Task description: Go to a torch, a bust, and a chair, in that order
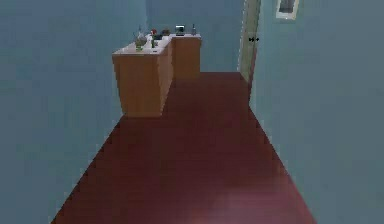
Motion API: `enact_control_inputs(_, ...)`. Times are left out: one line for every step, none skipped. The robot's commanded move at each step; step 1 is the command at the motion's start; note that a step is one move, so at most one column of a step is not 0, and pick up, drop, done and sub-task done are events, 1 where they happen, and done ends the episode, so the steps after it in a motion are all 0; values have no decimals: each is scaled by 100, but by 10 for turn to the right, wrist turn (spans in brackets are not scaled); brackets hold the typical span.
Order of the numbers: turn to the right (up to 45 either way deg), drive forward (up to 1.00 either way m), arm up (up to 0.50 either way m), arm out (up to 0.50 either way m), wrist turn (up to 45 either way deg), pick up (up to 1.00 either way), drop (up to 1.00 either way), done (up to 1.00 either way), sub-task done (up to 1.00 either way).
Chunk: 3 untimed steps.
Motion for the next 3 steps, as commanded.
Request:
enact_control_inputs(450,0,0,0,0,0,0,0,0)
enact_control_inputs(0,10,0,0,0,0,0,0,0)
enact_control_inputs(-390,0,0,0,0,0,0,0,0)
